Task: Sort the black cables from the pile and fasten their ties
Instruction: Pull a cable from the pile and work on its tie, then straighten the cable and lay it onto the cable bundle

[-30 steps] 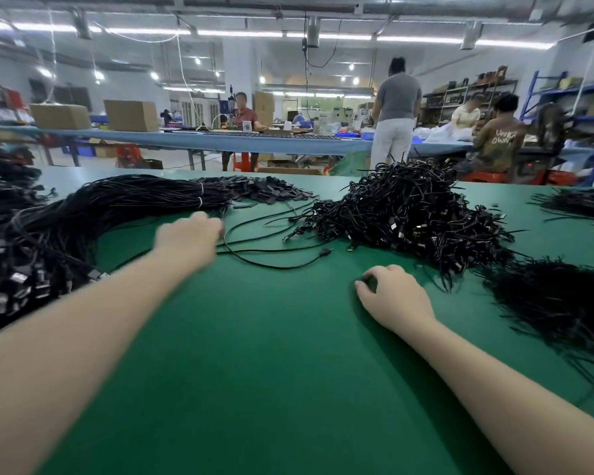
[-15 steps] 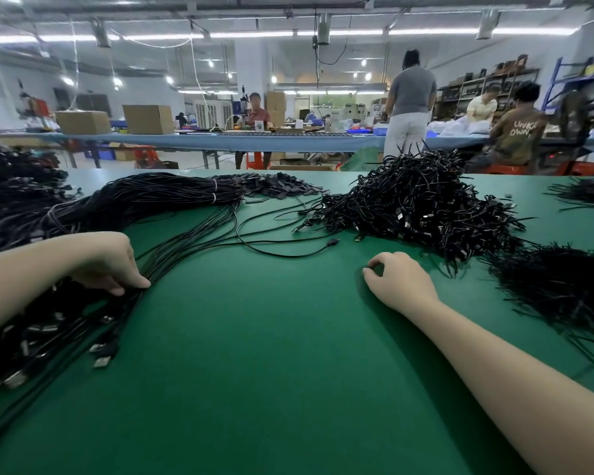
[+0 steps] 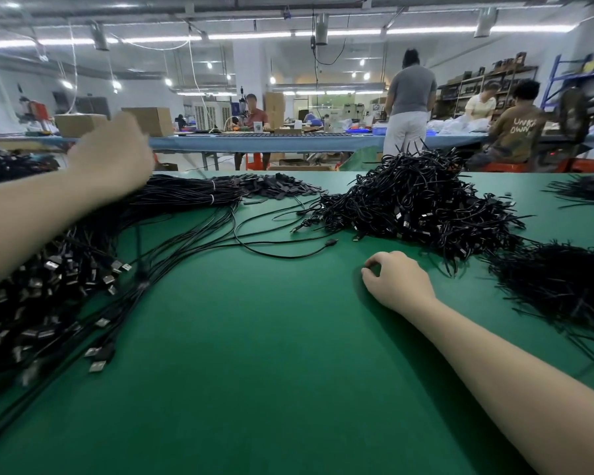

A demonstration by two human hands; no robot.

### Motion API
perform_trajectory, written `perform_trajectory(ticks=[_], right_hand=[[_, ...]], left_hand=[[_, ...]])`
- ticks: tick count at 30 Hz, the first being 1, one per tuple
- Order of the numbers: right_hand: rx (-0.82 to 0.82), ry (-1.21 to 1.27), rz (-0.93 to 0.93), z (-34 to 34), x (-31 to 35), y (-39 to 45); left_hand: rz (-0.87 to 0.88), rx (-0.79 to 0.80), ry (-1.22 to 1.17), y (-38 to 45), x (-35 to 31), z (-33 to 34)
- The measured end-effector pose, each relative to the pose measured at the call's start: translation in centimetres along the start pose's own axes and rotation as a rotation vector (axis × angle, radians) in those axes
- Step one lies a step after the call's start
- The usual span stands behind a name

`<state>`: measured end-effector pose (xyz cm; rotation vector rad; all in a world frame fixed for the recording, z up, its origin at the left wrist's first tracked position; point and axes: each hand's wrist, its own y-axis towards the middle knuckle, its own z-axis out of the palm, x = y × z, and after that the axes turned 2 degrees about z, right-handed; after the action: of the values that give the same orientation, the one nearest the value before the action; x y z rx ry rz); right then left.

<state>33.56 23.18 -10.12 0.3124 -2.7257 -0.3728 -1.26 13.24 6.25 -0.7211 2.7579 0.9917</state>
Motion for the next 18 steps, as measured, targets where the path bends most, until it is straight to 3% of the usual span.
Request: perform_trajectory(ticks=[2, 6, 8, 11, 14, 18], right_hand=[[-0.025, 0.037, -0.013, 0.0, 0.1, -0.3], [-0.358, 0.171, -0.359, -1.2, 1.5, -1.2], [-0.396, 0.362, -0.484, -2.3, 2.6, -1.1], [-0.457, 0.607, -0.415, -4.3, 2.8, -0.3], [-0.609, 0.443, -0.374, -5.7, 1.5, 0.4], [-0.371, 0.296, -0.496, -5.1, 1.0, 0.9]], left_hand=[[0.166, -0.083, -0.128, -0.1, -4.3, -0.6], [0.414, 0.180, -0.467, -4.2, -13.7, 1.6], [0.467, 0.298, -0.635, -6.7, -17.0, 4.1], [0.354, 0.379, -0.891, -8.7, -19.4, 7.1], [0.186, 0.529, -1.120, -9.1, -19.2, 8.9], [0.154, 0.759, -1.216, -9.3, -17.8, 10.4]])
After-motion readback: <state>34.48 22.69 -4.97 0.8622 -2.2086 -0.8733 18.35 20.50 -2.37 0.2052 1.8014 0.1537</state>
